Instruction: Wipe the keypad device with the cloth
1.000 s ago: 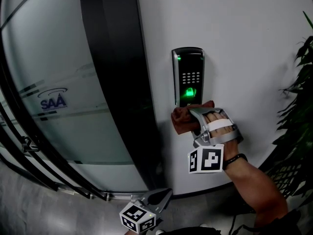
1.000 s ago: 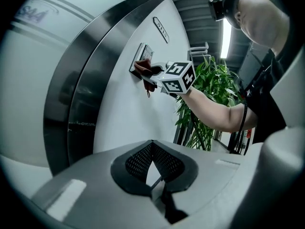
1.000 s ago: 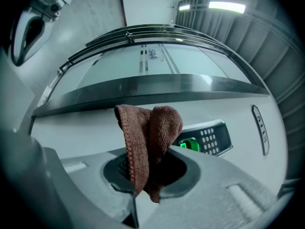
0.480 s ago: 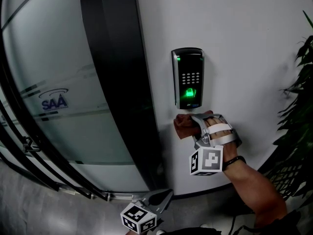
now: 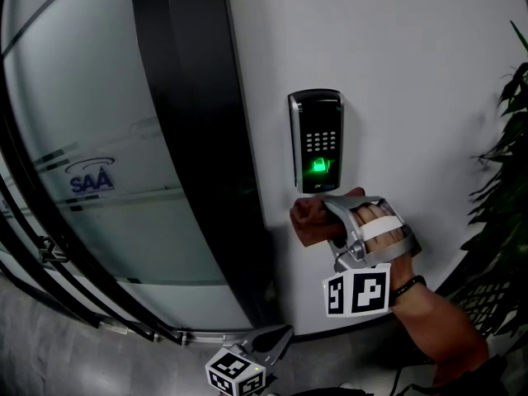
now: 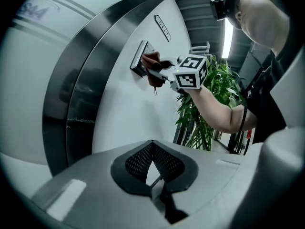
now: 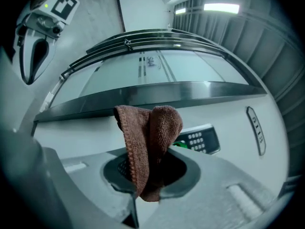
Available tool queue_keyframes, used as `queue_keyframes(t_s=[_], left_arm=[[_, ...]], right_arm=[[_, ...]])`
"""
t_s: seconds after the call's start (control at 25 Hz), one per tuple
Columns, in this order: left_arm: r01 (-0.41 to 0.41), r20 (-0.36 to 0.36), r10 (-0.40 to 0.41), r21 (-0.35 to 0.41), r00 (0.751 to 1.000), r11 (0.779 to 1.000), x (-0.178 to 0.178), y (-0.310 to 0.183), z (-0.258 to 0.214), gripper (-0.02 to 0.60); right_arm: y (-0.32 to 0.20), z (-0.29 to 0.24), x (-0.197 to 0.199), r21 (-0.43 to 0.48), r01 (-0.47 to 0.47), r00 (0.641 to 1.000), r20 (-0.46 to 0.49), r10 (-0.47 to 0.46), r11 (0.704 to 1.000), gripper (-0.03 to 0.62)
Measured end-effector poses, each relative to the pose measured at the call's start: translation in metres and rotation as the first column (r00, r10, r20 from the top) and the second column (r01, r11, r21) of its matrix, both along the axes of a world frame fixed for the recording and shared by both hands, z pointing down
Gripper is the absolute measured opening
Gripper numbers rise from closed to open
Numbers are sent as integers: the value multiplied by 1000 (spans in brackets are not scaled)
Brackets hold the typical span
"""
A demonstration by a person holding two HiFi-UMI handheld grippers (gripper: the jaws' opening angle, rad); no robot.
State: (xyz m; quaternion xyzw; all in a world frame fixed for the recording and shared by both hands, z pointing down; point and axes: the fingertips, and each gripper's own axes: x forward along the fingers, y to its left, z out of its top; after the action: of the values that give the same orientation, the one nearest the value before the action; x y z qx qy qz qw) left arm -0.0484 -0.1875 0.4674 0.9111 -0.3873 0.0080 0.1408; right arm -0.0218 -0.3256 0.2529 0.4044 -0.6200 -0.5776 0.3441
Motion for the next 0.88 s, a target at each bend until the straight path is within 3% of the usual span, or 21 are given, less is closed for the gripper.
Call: queue_keyframes(t_s=[0.24, 0.48, 0.88], left_arm=[[0, -1, 0, 5, 1000, 1000, 0, -2, -2, 17], [-14, 6, 13, 35, 1000, 999, 7, -9, -11, 17], [-22, -12, 23, 90, 1000, 996, 15, -21, -44, 17]], right_arm=[[-6, -90, -4, 170, -18, 1000, 24, 14, 985, 55], [-14, -159, -5, 267, -54, 998, 47, 43, 962, 55], [-35, -165, -8, 294, -95, 995, 14, 96, 951, 55]])
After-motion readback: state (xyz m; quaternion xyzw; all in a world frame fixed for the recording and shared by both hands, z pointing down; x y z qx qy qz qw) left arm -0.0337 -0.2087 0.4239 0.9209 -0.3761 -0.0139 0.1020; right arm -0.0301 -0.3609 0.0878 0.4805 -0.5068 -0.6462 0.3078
